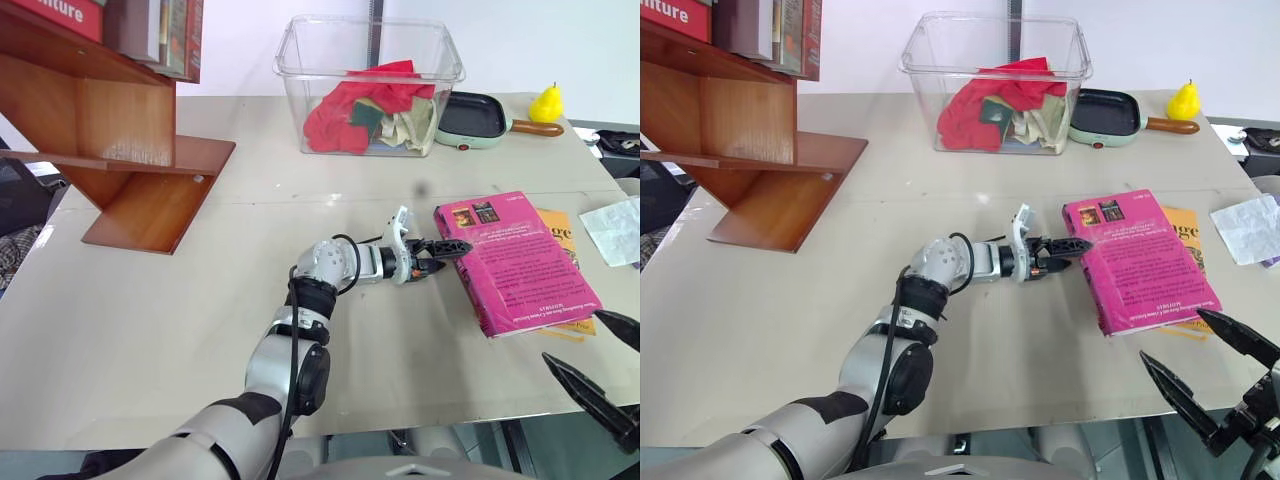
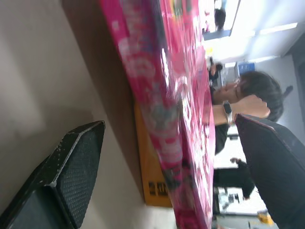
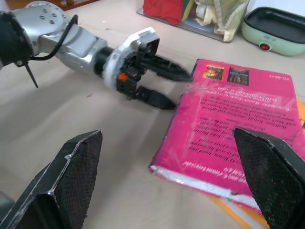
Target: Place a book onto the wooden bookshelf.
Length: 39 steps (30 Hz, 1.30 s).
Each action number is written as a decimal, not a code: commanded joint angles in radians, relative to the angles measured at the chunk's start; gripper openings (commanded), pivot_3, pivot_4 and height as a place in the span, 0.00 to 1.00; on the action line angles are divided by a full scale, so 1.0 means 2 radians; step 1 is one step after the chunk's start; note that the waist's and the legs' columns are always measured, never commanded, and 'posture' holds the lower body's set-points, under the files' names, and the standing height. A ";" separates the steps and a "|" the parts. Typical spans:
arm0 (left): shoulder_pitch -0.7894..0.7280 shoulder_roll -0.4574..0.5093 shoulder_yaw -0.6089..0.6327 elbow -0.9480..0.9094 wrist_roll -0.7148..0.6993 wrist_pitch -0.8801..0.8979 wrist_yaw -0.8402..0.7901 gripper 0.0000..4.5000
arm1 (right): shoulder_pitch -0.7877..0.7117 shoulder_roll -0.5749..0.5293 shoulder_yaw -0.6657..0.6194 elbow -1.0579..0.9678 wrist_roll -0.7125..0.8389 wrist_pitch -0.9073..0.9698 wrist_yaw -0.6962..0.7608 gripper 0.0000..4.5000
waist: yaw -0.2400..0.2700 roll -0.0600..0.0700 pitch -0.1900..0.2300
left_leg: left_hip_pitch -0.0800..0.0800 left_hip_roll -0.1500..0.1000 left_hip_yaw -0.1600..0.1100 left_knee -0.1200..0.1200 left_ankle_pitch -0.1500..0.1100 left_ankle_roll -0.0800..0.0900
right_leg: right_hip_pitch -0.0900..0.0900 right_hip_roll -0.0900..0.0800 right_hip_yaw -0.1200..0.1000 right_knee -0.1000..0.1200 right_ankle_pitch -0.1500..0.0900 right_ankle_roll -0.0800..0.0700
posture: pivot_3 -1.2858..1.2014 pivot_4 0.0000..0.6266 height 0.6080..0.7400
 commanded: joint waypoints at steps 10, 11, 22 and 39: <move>-0.043 -0.082 -0.001 0.075 0.010 -0.052 -0.059 1.00 | 0.031 -0.029 0.067 -0.011 -0.044 -0.074 -0.075 0.96 | 0.002 -0.001 -0.001 | -0.001 0.000 0.000 0.000 0.000 0.000 | 0.000 -0.001 0.000 0.000 0.000 0.000 | 0.52 0.24 1.00; -0.045 -0.084 -0.001 0.079 0.010 -0.052 -0.064 0.94 | 0.027 -0.030 0.072 -0.011 -0.048 -0.072 -0.079 0.98 | 0.002 -0.001 -0.001 | -0.001 0.000 0.000 0.000 0.000 0.000 | 0.000 -0.001 0.000 0.000 0.000 0.000 | 0.52 0.24 1.00; -0.066 -0.101 0.007 0.112 0.009 -0.045 -0.089 0.02 | -0.020 -0.038 0.092 -0.011 -0.069 -0.035 -0.096 0.98 | 0.007 -0.001 -0.001 | -0.002 -0.001 0.000 0.000 0.000 0.000 | -0.001 -0.001 0.000 -0.001 0.000 0.000 | 0.52 0.24 1.00; 0.041 0.034 0.020 -0.149 -0.042 0.081 -0.131 0.02 | -0.162 -0.056 0.166 0.024 -0.105 0.036 -0.096 0.98 | 0.005 0.000 -0.001 | -0.002 -0.001 0.000 -0.002 0.000 0.000 | -0.002 0.000 0.000 0.000 0.000 -0.001 | 0.52 0.24 1.00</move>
